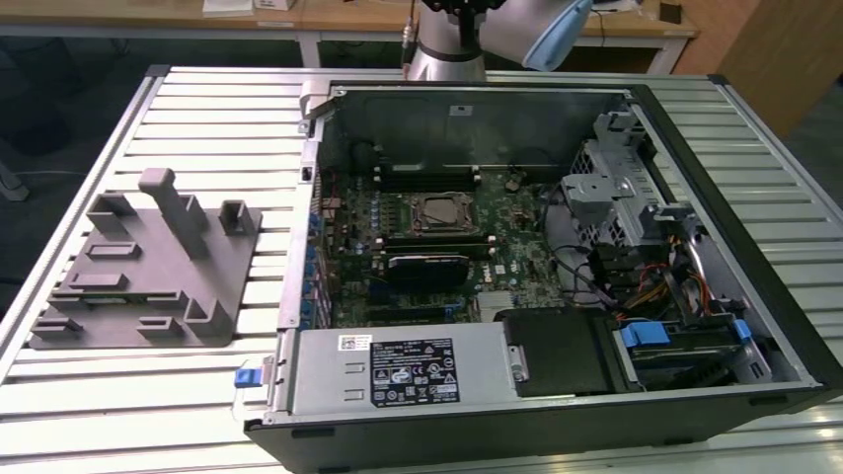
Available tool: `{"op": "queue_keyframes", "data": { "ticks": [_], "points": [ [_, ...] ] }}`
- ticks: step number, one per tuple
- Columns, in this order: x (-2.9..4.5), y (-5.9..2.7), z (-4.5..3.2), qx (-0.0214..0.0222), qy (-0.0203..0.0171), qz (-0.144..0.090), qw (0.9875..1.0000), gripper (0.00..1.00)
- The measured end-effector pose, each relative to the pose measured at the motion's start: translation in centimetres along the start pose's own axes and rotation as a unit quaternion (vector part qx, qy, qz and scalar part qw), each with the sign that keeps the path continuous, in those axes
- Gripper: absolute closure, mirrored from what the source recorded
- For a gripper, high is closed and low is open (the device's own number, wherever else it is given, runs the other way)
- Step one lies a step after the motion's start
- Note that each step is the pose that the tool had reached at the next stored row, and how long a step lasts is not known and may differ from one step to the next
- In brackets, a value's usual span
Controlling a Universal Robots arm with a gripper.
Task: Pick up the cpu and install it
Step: 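Install the first cpu locking lever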
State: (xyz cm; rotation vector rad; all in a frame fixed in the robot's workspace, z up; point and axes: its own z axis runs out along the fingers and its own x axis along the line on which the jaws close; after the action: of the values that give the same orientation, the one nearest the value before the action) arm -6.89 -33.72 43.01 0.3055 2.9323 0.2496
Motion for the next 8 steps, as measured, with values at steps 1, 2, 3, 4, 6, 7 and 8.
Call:
{"op": "queue_keyframes", "data": {
  "ticks": [1, 2, 3, 4, 6, 7, 8],
  "points": [
    [0.07, -0.11, 0.39, 0.0000, 0.0000, 0.000, 1.0000, 0.89],
    [0.09, -0.16, 0.56, 0.0000, 0.0000, 0.000, 1.0000, 0.89],
    [0.18, -0.30, 1.06, 0.0000, 0.0000, 0.000, 1.0000, 0.89],
    [0.36, -0.62, 2.19, 0.0002, 0.0011, 0.000, 1.0000, 0.89],
    [0.36, -0.62, 2.18, 0.0004, 0.0017, 0.000, 1.0000, 0.89],
    [0.36, -0.61, 2.18, 0.0004, 0.0020, 0.000, 1.0000, 0.89],
    [0.36, -0.62, 2.18, 0.0005, 0.0020, 0.000, 1.0000, 0.89]
  ]
}}
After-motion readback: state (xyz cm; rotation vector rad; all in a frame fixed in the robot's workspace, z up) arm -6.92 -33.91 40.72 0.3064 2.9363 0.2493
